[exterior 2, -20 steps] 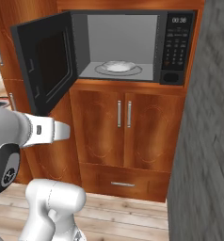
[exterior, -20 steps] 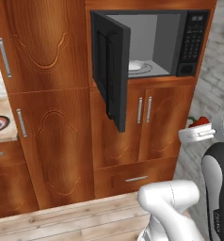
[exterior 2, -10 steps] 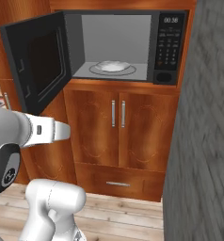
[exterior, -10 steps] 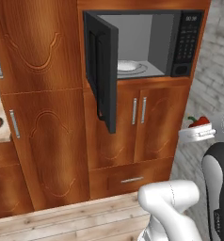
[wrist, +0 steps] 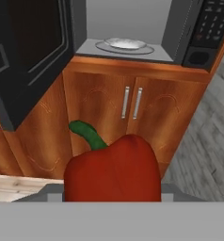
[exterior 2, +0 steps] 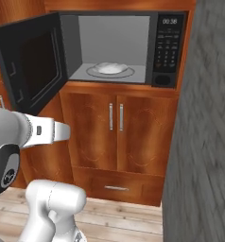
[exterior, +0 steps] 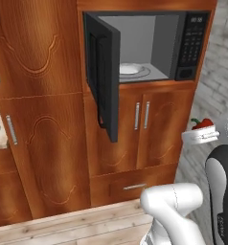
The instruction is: Pick the bell pepper from the counter and place it in the microwave. Then turn on the microwave.
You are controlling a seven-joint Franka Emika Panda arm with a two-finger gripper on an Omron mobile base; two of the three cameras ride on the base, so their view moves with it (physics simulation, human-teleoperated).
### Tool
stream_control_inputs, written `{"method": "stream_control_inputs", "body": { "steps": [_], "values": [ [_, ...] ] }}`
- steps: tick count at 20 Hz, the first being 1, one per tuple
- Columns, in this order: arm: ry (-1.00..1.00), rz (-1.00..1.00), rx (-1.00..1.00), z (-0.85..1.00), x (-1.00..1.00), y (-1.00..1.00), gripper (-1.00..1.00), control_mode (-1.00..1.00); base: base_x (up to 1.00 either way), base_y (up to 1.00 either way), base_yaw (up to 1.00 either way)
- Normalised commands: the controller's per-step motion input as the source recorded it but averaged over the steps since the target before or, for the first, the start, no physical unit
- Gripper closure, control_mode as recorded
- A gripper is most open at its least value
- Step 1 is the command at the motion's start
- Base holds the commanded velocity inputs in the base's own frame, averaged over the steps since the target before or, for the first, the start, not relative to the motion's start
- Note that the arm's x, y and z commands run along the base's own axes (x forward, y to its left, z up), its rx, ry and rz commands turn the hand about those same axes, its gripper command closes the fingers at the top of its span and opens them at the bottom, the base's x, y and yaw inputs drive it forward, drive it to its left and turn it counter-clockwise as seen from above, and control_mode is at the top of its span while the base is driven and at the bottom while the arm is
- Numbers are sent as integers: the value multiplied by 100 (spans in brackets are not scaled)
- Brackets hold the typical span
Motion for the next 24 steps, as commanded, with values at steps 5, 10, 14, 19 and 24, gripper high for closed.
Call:
{"method": "stream_control_inputs", "body": {
  "steps": [5,10,14,19,24],
  "values": [
    [0,0,0,0,0,0,100,100,40,-24,0],
    [0,0,0,0,0,0,100,100,36,-24,0],
    [0,0,0,0,0,0,100,100,40,-29,-1],
    [0,0,0,0,0,0,100,100,41,-31,-2],
    [0,0,0,0,0,0,100,100,37,-28,-2]
  ]
}}
